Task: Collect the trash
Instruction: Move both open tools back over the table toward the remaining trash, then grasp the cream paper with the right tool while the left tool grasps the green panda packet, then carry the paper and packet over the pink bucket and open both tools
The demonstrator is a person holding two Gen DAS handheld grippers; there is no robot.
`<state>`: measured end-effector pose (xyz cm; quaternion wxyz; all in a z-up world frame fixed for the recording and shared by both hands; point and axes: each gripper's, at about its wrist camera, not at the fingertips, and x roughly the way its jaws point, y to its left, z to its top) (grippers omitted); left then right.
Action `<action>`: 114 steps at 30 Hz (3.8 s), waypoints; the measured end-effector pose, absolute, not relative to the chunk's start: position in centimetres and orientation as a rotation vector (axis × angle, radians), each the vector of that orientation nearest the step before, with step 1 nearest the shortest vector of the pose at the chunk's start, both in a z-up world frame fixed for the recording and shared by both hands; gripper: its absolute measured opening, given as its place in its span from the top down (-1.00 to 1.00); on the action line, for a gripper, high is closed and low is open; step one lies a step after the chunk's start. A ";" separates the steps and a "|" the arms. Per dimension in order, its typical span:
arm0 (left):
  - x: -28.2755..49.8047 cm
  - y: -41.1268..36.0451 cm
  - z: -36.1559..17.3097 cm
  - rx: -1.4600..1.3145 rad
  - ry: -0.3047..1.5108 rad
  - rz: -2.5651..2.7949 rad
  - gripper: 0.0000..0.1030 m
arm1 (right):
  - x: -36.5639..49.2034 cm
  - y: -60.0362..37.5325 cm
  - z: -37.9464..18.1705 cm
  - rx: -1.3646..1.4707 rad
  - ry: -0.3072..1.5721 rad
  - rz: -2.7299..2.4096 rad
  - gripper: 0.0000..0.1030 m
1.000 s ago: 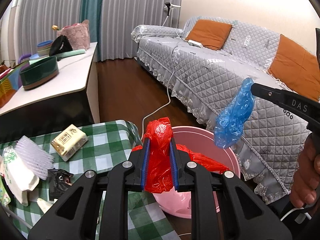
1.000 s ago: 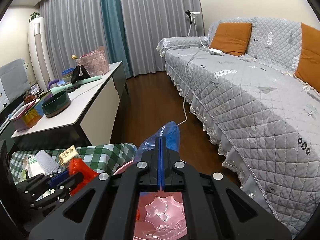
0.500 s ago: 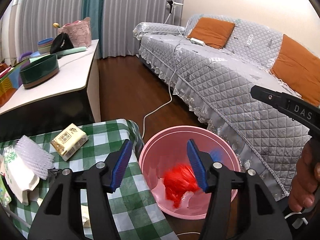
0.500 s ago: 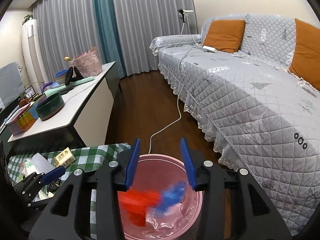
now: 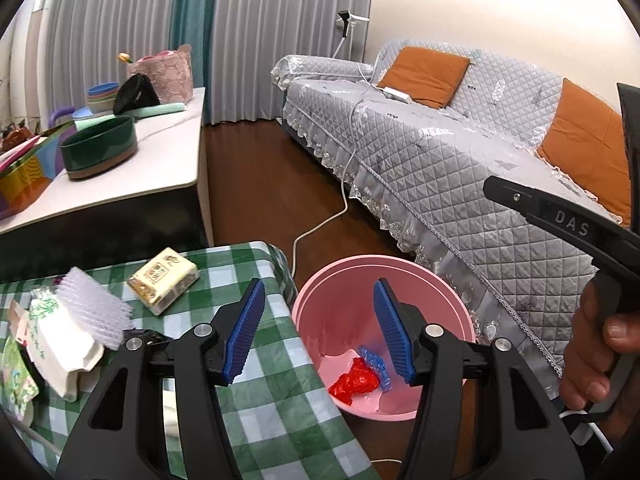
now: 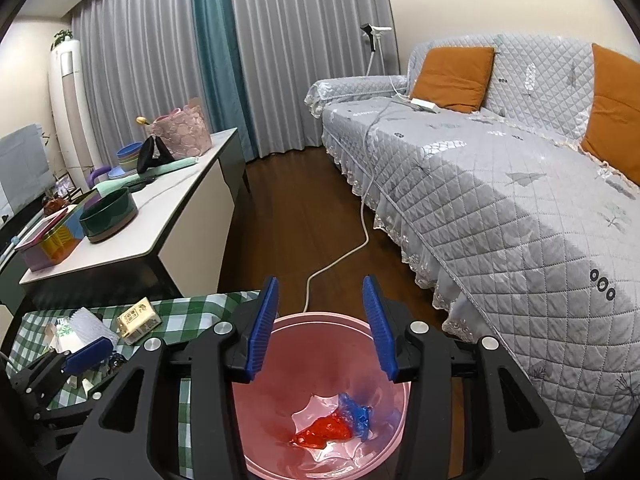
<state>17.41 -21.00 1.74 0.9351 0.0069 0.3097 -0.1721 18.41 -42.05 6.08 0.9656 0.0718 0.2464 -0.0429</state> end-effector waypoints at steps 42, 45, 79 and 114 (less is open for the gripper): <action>8.7 8.6 -4.4 -0.149 0.745 0.212 0.06 | 16.6 -18.3 -0.8 -0.051 0.693 0.375 0.00; 9.4 8.5 -5.5 -0.124 0.781 0.222 0.06 | 17.2 -17.6 -1.9 -0.077 0.725 0.378 0.00; 11.4 7.6 -5.1 -0.037 0.752 0.329 0.98 | 18.5 -16.8 -4.3 -0.164 0.808 0.424 0.87; 7.2 2.3 -0.2 -0.081 0.623 0.143 0.99 | 14.0 -24.1 2.1 -0.034 0.601 0.241 0.88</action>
